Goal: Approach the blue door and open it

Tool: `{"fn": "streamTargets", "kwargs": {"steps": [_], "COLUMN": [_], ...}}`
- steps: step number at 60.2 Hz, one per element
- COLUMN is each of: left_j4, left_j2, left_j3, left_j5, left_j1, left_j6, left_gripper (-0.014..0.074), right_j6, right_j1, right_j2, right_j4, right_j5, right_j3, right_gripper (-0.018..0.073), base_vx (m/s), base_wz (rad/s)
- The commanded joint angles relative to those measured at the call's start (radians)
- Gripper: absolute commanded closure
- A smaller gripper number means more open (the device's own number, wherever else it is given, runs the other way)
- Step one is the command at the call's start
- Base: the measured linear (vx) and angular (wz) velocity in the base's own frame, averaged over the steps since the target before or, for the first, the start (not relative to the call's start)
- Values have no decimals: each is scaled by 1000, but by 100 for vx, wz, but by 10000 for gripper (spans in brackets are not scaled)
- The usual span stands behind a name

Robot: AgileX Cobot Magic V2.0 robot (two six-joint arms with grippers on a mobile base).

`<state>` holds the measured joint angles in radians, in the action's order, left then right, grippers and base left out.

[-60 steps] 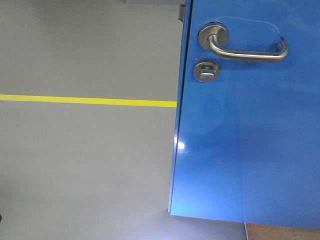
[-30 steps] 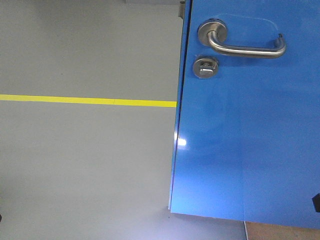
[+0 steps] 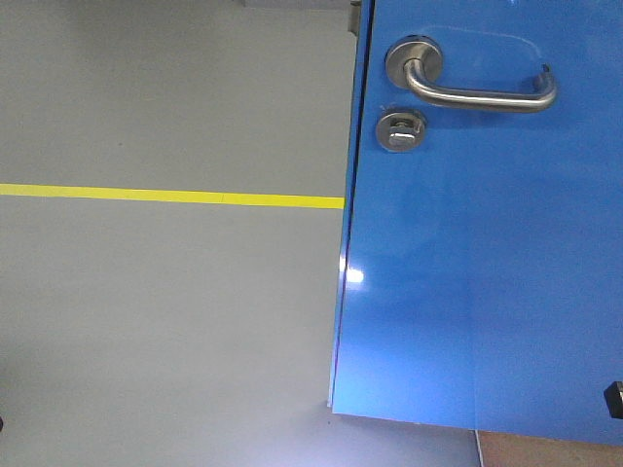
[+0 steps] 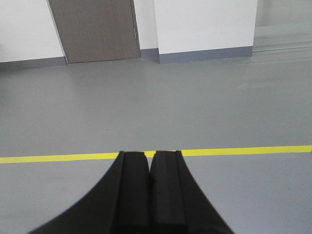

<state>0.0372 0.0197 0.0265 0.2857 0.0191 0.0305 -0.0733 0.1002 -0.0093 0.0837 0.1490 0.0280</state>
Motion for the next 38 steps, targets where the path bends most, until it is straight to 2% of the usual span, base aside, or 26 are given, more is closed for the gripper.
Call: {"fn": "streamTargets", "kwargs": {"steps": [1, 38], "left_j4": [-8, -8], "left_j2": [7, 7], "left_j3": [6, 6], "left_j5": [-85, -85], "left_j1": [-5, -5], "left_j6": [-2, -2], "left_gripper": [526, 526], "right_j6": [4, 4], "right_j1": [0, 0], "right_j2": [-17, -17], "right_j4": [12, 12], "right_j5": [-84, -84], "right_j3": [22, 22], "right_gripper": [557, 557], "base_vx": [0, 0], "base_wz": [0, 0]}}
